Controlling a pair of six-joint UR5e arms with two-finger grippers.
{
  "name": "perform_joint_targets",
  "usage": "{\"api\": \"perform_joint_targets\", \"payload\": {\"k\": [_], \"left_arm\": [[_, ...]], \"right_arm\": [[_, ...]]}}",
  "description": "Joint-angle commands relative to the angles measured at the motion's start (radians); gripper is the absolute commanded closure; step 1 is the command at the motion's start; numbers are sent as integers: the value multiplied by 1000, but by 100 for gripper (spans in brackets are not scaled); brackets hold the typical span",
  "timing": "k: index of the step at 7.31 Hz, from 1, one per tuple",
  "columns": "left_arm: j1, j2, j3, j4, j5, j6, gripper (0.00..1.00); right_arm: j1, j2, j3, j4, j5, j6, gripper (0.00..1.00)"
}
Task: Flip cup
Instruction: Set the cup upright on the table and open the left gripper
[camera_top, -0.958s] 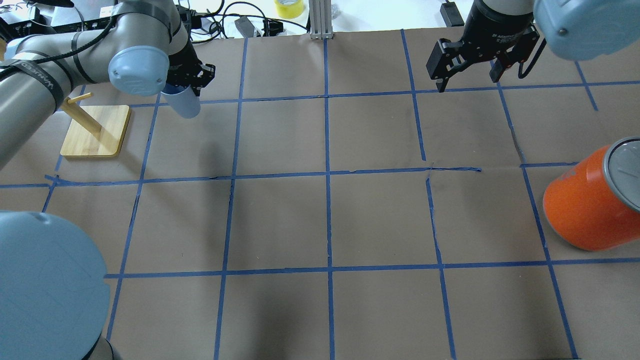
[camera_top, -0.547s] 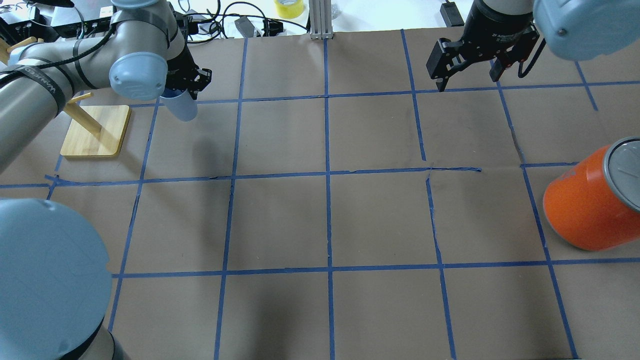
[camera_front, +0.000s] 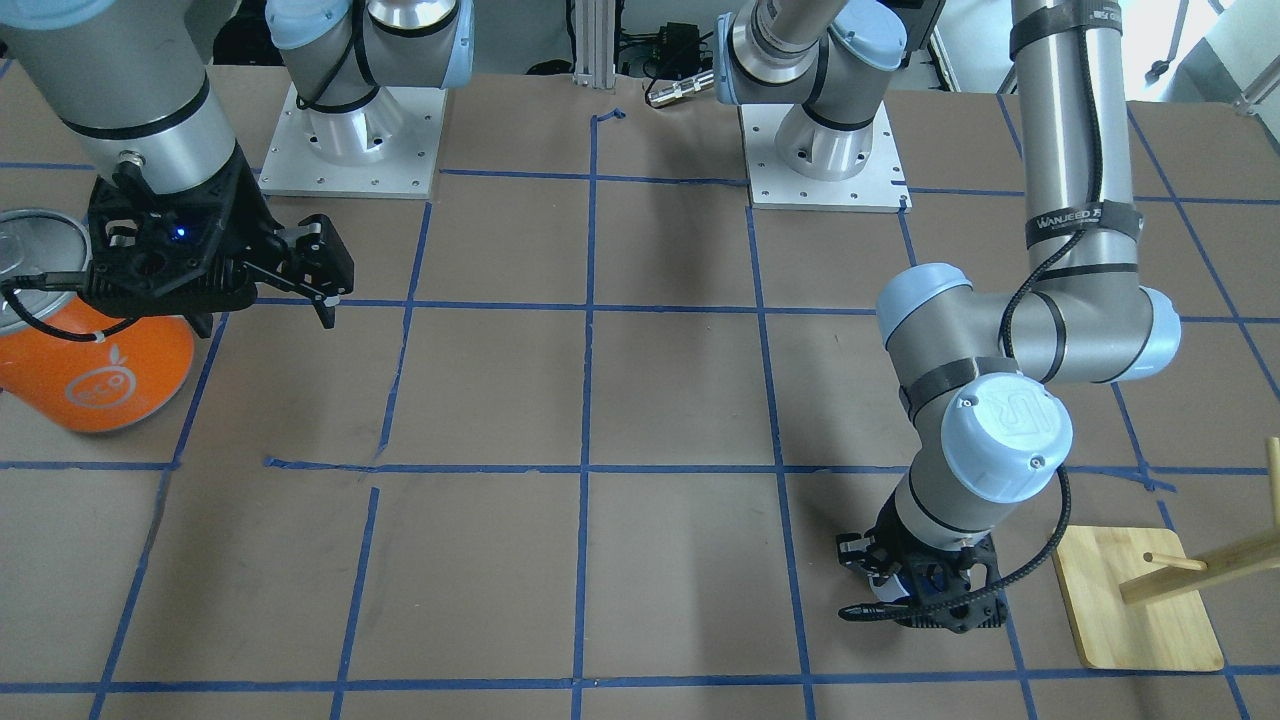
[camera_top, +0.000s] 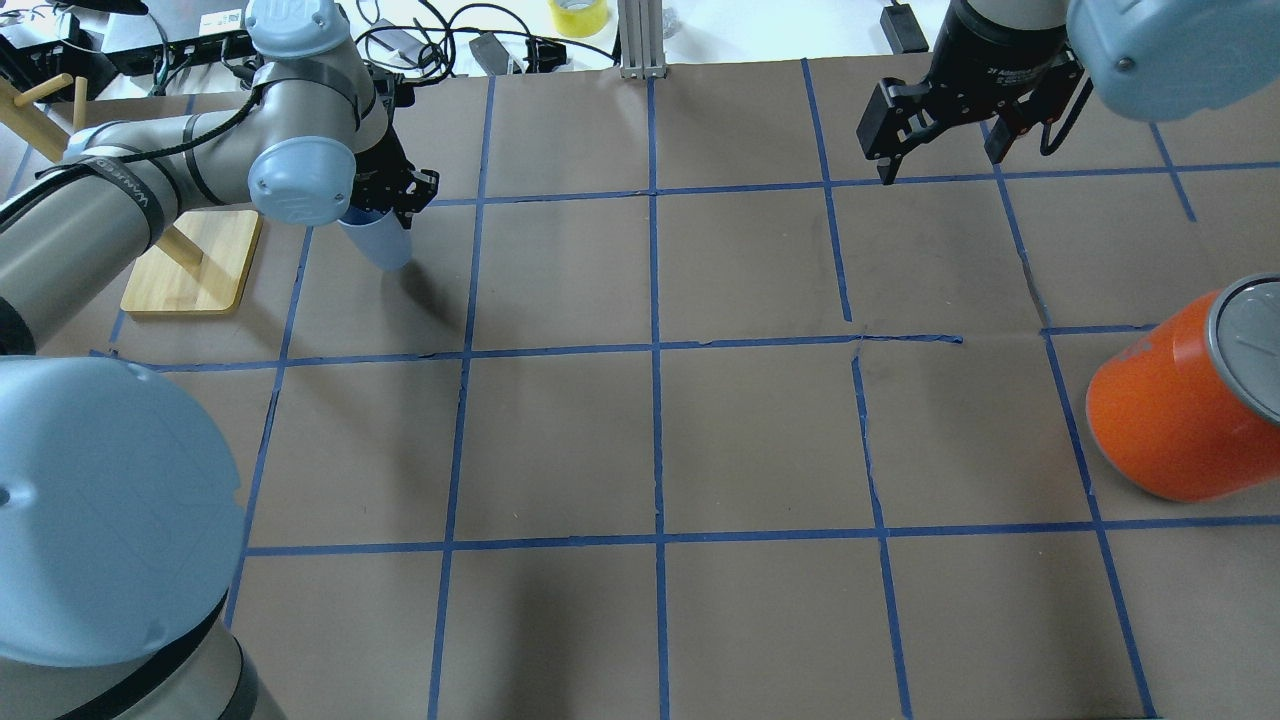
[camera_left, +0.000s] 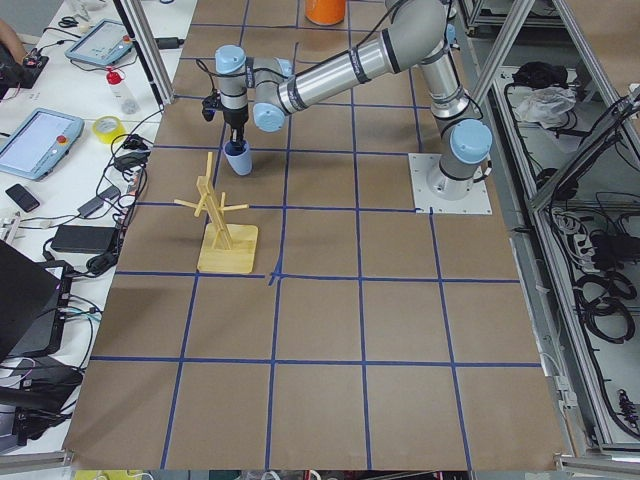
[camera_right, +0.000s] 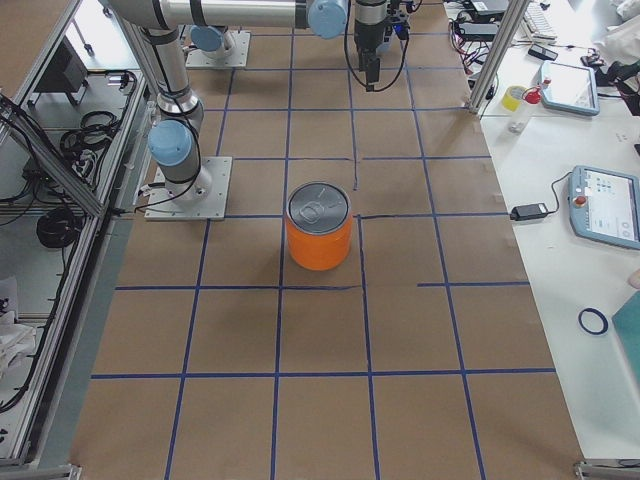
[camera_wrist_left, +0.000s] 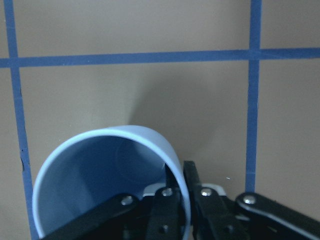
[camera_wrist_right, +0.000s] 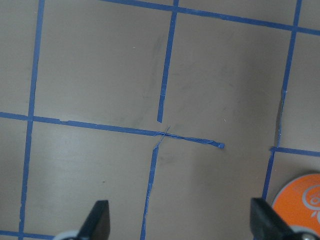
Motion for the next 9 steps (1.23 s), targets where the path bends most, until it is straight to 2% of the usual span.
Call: {"api": "perform_joint_targets", "payload": {"k": [1,2,3,5,8,9], "left_arm": [[4,-3,-3,-1,-7,1,99],[4,8,-2,-7,-8,0,38],[4,27,0,-21,-7,-2,0],[2,75,20,-131,-8,-5,0],[1,277,70,-441,-8,-29,0],[-1,344,54,-460,-8,-87,0]], "right_arm": [[0,0,2,2,-2,0,0],[0,0,2,1,-2,0,0],[0,0,2,1,-2,1,0],[0,0,2,1,-2,0,0],[0,2,2,-5,-2,1,0],[0,2,2,-7,0,2,0]]}}
